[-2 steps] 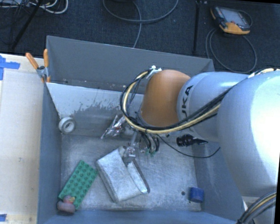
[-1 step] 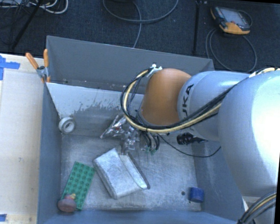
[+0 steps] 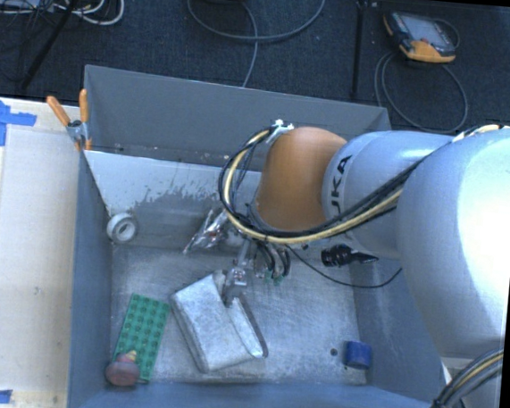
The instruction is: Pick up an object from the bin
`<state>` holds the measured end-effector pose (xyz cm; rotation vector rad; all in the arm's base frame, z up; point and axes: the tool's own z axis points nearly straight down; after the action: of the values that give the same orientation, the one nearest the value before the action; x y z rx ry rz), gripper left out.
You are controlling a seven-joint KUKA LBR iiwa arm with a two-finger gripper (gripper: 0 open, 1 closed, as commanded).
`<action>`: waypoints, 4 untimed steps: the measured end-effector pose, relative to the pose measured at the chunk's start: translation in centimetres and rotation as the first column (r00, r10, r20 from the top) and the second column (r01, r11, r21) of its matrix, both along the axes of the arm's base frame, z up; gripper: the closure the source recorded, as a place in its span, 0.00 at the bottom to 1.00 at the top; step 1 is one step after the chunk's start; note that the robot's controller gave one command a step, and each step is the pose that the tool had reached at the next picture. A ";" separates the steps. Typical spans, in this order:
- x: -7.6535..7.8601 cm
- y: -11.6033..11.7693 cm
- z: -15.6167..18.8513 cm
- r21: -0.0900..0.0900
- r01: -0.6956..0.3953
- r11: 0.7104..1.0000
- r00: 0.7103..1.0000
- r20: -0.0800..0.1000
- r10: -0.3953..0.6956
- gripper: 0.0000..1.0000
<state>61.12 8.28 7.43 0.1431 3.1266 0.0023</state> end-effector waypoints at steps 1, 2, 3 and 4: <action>0.3 0.0 0.3 0.001 -0.001 1.000 1.000 0.011 0.001 1.00; 0.0 0.0 0.0 0.000 -0.002 1.000 1.000 0.000 0.002 0.00; 0.3 0.1 0.3 0.001 -0.002 1.000 1.000 0.010 0.002 1.00; 0.1 0.1 0.0 0.000 -0.003 1.000 1.000 0.002 0.003 0.00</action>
Offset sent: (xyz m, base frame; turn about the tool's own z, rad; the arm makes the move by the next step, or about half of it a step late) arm 0.0000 0.0000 0.0000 0.0000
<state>61.17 8.33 7.47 0.1384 3.1244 0.0032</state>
